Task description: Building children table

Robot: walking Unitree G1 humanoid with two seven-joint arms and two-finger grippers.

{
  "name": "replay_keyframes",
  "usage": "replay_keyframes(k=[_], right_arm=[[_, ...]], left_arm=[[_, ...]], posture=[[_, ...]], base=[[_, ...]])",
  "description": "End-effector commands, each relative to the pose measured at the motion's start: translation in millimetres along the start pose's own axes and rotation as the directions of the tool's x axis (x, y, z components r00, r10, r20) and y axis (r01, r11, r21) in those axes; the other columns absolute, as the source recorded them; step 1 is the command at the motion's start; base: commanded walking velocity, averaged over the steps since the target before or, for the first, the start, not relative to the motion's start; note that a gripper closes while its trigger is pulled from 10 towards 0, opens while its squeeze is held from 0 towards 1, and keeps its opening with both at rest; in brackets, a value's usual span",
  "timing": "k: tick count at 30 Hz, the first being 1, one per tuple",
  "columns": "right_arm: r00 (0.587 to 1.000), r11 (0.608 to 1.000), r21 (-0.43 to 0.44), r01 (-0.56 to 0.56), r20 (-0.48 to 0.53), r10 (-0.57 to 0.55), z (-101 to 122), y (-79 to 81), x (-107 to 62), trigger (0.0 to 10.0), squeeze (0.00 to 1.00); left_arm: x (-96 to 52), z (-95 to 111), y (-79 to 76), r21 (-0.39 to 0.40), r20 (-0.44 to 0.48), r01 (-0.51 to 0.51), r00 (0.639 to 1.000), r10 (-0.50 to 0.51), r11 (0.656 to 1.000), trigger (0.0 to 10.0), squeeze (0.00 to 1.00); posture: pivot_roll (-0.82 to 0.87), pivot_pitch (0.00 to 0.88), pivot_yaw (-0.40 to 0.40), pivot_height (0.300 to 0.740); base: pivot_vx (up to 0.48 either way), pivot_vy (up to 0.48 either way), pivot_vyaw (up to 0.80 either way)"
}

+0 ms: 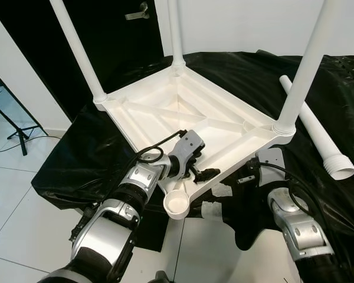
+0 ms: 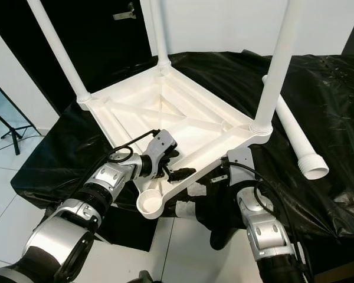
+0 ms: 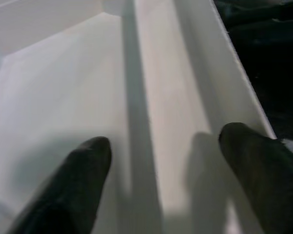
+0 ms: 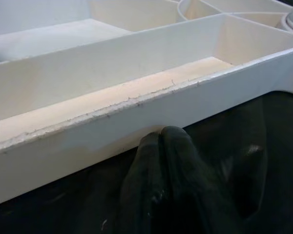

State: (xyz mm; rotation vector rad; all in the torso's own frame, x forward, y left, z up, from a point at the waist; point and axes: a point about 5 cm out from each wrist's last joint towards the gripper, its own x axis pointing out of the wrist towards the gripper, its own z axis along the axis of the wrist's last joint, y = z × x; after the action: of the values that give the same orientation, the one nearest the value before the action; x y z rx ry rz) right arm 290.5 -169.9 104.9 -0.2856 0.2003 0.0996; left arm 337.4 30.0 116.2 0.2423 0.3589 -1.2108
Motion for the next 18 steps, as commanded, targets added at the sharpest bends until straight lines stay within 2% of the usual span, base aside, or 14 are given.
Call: replay_keyframes(k=[1, 2, 3, 10, 16, 17, 18], right_arm=[[0.999, 1.0, -0.001, -0.014, 0.035, 0.014, 9.3, 2.9, 5.4, 4.2, 0.0], [0.999, 1.0, -0.001, -0.014, 0.038, 0.014, 10.6, 2.7, 5.9, 4.9, 0.0], [0.999, 1.0, 0.0, -0.014, 0.039, 0.014, 11.0, 3.0, 6.0, 10.0, 0.0], [0.999, 1.0, 0.006, -0.021, 0.031, 0.02, 8.0, 6.1, 5.5, 10.0, 0.0], [0.999, 0.999, -0.011, -0.04, 0.017, 0.04, 1.9, 4.0, 12.3, 10.0, 0.0], [0.999, 0.999, -0.016, -0.039, 0.013, 0.039, 1.2, 1.3, 15.6, 8.5, 0.0], [0.999, 0.999, -0.016, -0.039, 0.013, 0.039, 1.2, 1.3, 15.6, 8.5, 0.0]], left_arm=[[13.3, -19.7, -24.8, -0.049, -0.067, 0.177, 0.981, -0.18, 0.983, 0.0, 0.0], [16.1, -18.8, -28.0, -0.041, -0.067, 0.187, 0.98, -0.19, 0.981, 0.0, 0.0], [18.2, -18.1, -30.5, -0.035, -0.066, 0.196, 0.978, -0.198, 0.98, 0.0, 0.0], [24.2, -13.3, -35.2, -0.015, -0.058, 0.197, 0.979, -0.198, 0.98, 0.0, 0.0], [34.6, -4.8, -46.7, 0.002, -0.024, 0.224, 0.974, -0.224, 0.975, 0.0, 0.0], [36.9, -2.1, -49.6, -0.002, -0.007, 0.232, 0.973, -0.232, 0.973, 0.0, 0.0], [36.9, -2.1, -49.6, -0.002, -0.007, 0.232, 0.973, -0.232, 0.973, 0.0, 0.0]], posture=[[0.05, 0.0, 0.082, 0.74], [0.05, 0.0, 0.082, 0.74], [0.05, 0.0, 0.083, 0.74], [0.04, 0.0, 0.086, 0.74], [0.04, 0.0, 0.093, 0.74], [0.04, 0.0, 0.099, 0.74], [0.04, 0.0, 0.099, 0.74]], base=[[0.0, 0.0, 0.0], [0.0, 0.0, 0.0], [0.0, 0.0, 0.0], [0.0, 0.0, 0.0], [0.0, 0.0, 0.0], [0.0, 0.0, 0.0], [0.0, 0.0, 0.0]])
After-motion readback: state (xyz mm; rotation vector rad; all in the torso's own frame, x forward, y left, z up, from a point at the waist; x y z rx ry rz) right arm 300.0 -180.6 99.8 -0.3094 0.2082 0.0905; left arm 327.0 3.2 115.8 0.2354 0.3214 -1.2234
